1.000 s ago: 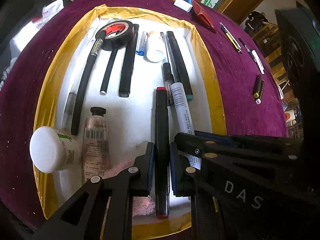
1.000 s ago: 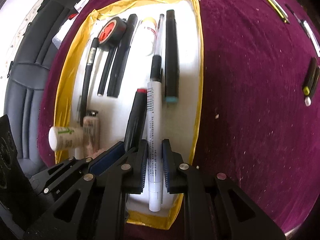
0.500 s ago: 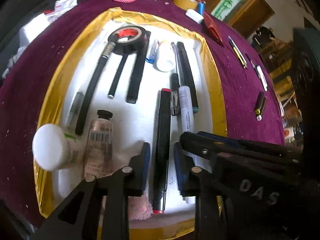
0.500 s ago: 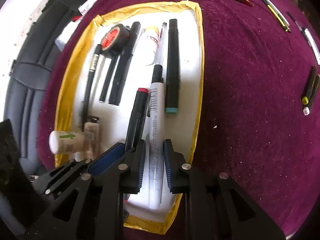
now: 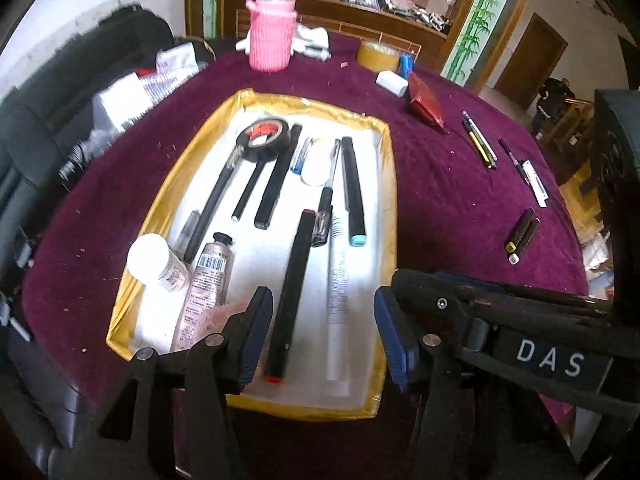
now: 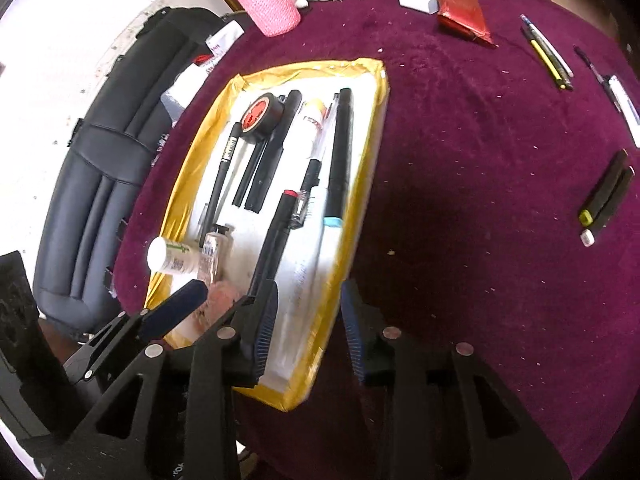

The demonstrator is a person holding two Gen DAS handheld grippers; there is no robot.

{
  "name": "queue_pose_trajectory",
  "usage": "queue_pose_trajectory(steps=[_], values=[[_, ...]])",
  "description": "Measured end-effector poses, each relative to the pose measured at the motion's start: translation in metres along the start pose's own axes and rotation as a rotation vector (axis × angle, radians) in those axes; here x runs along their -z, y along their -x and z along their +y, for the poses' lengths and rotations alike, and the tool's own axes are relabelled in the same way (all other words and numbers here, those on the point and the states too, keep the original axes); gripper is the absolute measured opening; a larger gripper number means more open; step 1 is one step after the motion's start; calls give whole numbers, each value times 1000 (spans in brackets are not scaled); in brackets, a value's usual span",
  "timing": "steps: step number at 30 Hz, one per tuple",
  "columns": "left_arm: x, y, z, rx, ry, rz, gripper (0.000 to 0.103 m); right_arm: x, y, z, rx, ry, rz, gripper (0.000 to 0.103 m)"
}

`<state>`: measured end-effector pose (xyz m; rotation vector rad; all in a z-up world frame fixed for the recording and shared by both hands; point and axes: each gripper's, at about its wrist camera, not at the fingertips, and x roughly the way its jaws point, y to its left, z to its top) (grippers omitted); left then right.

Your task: Organize objects

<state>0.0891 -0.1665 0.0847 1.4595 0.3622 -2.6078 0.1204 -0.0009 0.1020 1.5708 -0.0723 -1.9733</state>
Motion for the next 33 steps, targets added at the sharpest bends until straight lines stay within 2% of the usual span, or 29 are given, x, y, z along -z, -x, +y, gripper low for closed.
queue_pose_trajectory(steps=[2, 6, 10, 12, 14, 17, 19, 22, 23, 28, 33], values=[[2, 10, -14, -41, -12, -48, 48, 8, 14, -13, -8, 3, -12, 32], [7, 34, -30, -107, 0, -150, 57, 13, 39, -30, -36, -5, -64, 45], [8, 67, -42, -184, 17, -293, 61, 16, 70, -44, -57, -15, -145, 49], [8, 90, -40, -206, 40, -380, 71, 17, 87, -51, -54, -28, -205, 49], [9, 117, -35, -210, 77, -479, 97, 18, 98, -54, -39, -32, -247, 49], [11, 156, -30, -256, 109, -623, 101, 18, 105, -54, -9, -13, -271, 49], [9, 171, -30, -316, 102, -671, 102, 21, 106, -50, -1, 9, -280, 49], [10, 181, -36, -432, 81, -672, 102, 26, 106, -37, 5, 66, -285, 49], [10, 182, -37, -445, 72, -670, 102, 27, 106, -35, 6, 83, -285, 49], [16, 181, -38, -389, 51, -642, 102, 37, 99, -13, 45, 194, -288, 49], [14, 173, -32, -356, 74, -591, 102, 53, 88, 3, 85, 302, -273, 50]])
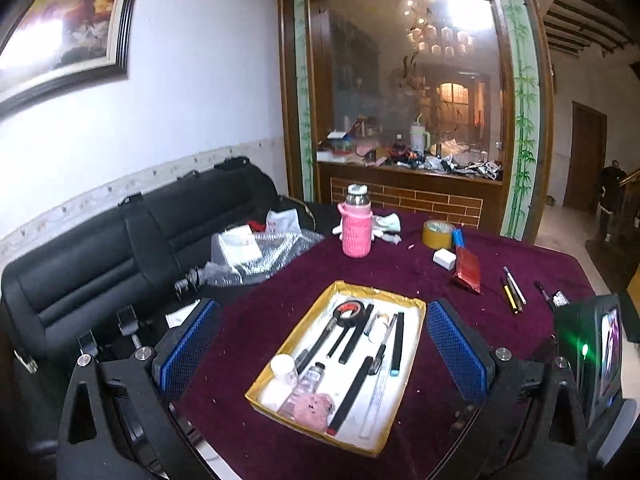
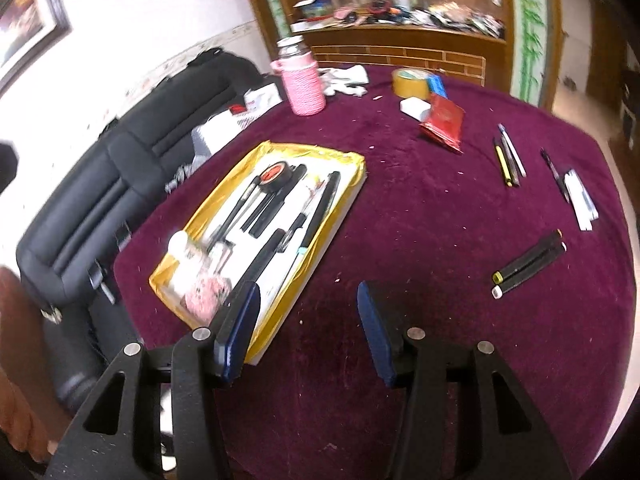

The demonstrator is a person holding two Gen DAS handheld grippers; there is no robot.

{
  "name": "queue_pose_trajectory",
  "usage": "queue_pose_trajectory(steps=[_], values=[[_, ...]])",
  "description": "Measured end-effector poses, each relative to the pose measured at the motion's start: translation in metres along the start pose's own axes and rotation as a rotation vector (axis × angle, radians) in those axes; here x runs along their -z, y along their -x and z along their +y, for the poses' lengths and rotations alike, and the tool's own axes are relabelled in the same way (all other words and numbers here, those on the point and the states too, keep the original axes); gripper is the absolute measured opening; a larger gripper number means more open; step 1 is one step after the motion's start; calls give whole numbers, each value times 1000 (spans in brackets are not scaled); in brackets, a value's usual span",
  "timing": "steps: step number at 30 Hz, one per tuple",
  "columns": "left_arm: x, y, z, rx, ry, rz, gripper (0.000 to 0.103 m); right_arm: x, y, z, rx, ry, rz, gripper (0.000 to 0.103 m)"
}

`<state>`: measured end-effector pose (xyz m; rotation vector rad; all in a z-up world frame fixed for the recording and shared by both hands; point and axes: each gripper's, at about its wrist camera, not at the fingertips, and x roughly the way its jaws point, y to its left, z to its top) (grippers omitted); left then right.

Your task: Organize objects

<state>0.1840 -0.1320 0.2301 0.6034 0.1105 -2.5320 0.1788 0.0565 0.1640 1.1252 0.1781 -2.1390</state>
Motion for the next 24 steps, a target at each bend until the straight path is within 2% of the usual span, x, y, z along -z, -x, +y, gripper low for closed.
queue_pose_trajectory(steps=[17, 24], values=[[31, -57, 23, 23, 32, 227, 101, 10, -22, 39, 85, 147, 40, 51], [31, -74, 32, 29, 17, 254, 102, 2, -32, 49, 128, 152, 43, 51]])
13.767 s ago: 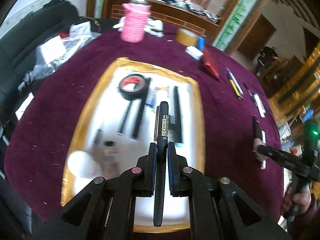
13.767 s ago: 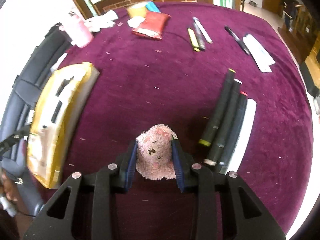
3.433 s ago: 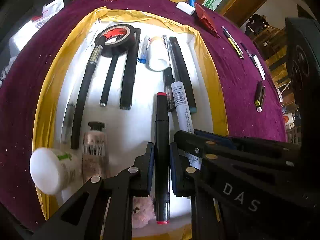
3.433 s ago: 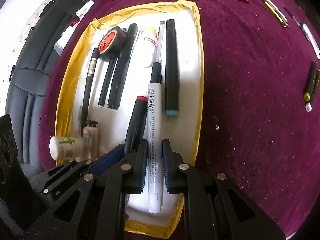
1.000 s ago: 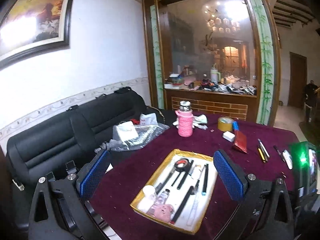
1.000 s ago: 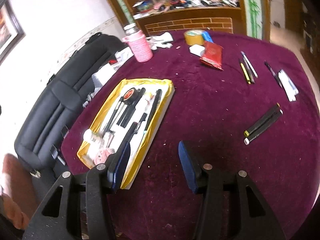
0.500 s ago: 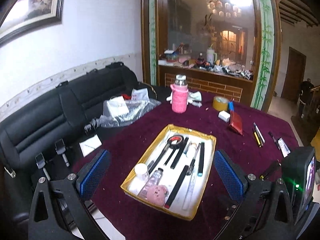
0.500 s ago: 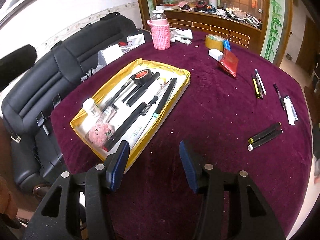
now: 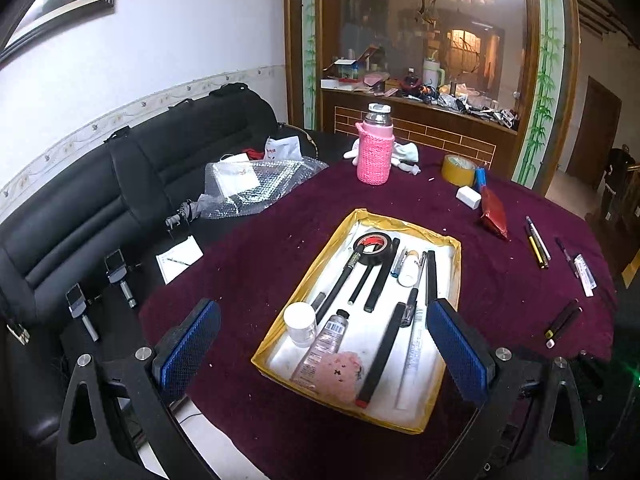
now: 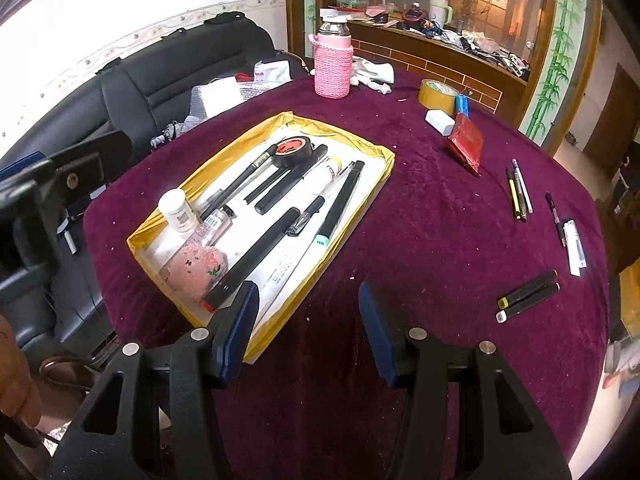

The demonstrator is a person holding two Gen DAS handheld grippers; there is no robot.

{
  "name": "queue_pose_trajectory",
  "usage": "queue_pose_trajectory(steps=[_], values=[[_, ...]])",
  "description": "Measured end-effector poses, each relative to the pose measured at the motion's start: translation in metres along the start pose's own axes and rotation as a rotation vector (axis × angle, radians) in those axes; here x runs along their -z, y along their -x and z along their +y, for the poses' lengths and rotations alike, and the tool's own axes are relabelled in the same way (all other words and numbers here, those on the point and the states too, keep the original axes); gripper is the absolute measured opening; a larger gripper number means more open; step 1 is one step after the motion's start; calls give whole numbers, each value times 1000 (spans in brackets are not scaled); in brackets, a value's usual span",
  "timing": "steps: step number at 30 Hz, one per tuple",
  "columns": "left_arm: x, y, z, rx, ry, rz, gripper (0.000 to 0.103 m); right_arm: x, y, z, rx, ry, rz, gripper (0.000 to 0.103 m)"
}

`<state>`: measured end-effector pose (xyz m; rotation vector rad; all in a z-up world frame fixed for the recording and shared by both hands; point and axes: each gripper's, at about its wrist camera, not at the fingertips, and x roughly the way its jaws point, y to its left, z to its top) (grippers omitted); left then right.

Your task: Organize objects

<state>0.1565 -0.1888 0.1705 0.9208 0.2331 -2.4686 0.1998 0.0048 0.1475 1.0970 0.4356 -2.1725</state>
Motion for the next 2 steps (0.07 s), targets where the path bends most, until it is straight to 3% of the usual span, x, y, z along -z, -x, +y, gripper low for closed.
queue_pose_trajectory(steps=[2], values=[[-2, -4, 1, 3, -8, 3, 102, -2, -2, 1, 9, -8, 4, 51]])
